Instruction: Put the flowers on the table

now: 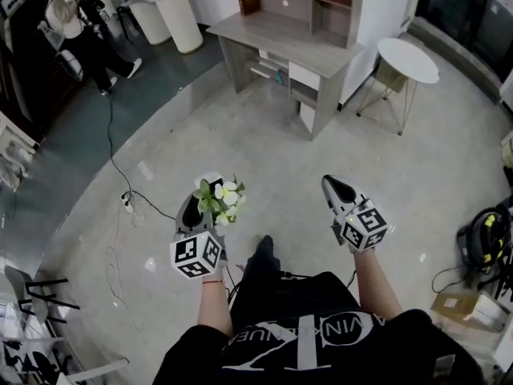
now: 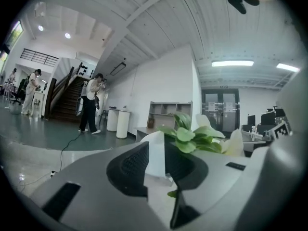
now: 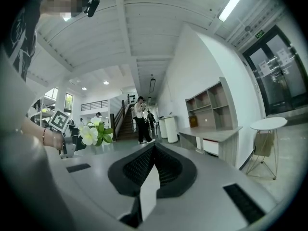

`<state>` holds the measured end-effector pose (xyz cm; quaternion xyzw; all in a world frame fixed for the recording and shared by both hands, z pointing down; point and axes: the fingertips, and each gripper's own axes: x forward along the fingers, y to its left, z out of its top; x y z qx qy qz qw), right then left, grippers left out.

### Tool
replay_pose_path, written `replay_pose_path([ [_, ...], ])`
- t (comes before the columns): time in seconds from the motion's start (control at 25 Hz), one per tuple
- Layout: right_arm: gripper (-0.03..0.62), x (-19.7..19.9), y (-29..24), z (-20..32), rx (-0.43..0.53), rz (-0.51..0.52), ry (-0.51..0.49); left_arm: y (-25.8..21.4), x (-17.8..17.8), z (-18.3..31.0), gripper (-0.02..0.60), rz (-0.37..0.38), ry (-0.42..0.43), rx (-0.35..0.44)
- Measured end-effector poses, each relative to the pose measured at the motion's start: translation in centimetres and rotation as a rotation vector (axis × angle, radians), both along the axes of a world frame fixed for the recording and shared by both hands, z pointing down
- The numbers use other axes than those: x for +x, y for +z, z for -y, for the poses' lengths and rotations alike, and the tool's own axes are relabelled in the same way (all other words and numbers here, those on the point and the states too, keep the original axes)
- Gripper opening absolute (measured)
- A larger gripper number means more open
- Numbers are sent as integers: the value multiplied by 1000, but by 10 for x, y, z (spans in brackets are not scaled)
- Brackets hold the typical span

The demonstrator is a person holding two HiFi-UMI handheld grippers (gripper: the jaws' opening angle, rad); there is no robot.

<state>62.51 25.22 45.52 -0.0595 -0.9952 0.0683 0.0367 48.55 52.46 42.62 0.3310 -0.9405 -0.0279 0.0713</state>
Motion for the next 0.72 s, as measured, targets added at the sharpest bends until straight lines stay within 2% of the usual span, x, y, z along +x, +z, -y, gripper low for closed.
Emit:
replay_pose_path([
  [0.32, 11, -60, 7, 27, -9, -21, 12, 15, -66, 31, 98, -39, 22, 11],
  [0.72, 11, -159, 12, 72, -38, -62, 83, 12, -188, 84, 97, -80, 82, 16],
])
